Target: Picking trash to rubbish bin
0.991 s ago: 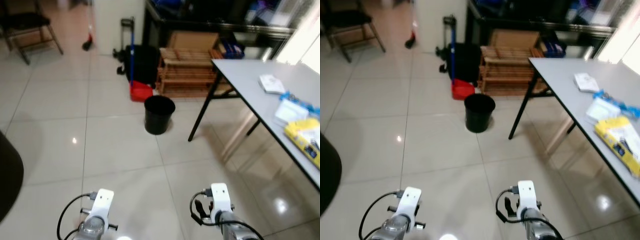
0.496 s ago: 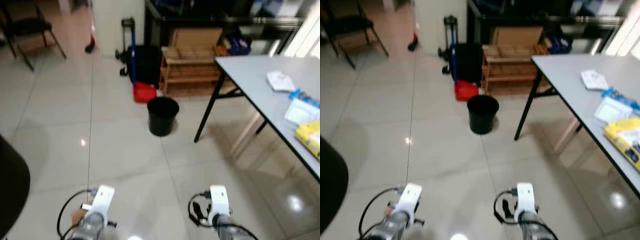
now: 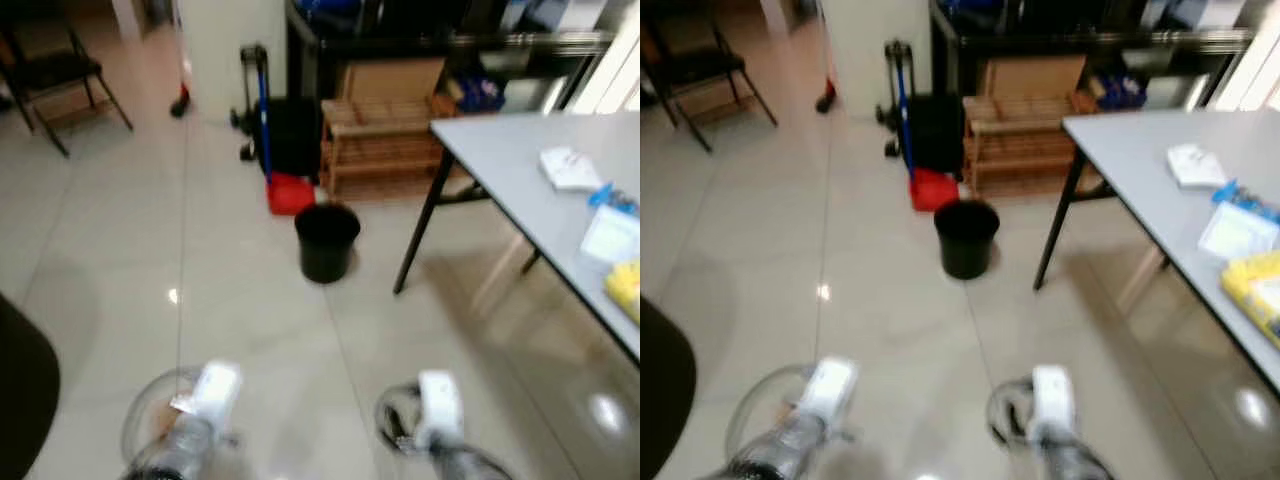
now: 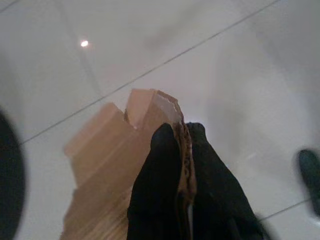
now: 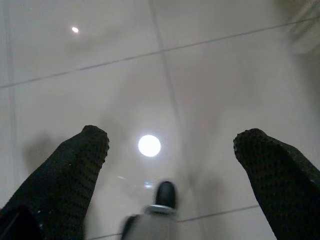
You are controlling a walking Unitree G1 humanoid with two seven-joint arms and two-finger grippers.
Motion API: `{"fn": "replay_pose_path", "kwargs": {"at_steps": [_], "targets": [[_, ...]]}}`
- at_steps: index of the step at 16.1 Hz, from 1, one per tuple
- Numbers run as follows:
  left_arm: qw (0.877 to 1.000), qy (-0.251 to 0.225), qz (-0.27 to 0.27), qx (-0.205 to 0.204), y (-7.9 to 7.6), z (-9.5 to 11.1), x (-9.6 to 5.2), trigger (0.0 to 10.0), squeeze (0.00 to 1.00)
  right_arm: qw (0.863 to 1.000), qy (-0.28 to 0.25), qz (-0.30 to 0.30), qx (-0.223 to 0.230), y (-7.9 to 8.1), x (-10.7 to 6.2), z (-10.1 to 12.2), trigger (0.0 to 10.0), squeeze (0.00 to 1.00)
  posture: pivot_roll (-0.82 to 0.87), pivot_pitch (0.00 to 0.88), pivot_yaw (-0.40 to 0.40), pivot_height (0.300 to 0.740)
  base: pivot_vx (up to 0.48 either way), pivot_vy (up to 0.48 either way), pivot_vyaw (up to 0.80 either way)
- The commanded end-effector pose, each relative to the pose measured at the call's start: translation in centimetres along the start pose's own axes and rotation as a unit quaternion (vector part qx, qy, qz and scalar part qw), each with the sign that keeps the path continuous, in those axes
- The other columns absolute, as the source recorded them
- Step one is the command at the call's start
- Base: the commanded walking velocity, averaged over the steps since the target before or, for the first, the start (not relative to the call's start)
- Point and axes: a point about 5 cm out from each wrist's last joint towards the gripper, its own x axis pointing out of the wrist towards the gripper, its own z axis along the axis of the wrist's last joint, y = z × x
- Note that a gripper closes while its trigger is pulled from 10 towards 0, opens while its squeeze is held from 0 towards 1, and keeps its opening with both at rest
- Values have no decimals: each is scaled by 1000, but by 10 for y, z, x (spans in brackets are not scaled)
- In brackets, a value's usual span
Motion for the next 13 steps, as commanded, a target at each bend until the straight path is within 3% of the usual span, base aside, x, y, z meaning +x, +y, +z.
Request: {"fn": "replay_pose_path", "kwargs": {"at_steps": [1, 13], "targets": [[1000, 4, 8, 5, 7, -2, -1, 10000, 0, 1000, -10, 5, -2, 4, 2, 7, 10000, 0, -11, 16, -43, 740, 289, 0, 0], [1000, 11, 2, 20, 2, -3, 0, 10000, 0, 1000, -6, 13, -22, 6, 2, 7, 10000, 0, -14, 0, -51, 740, 338, 0, 0]]}}
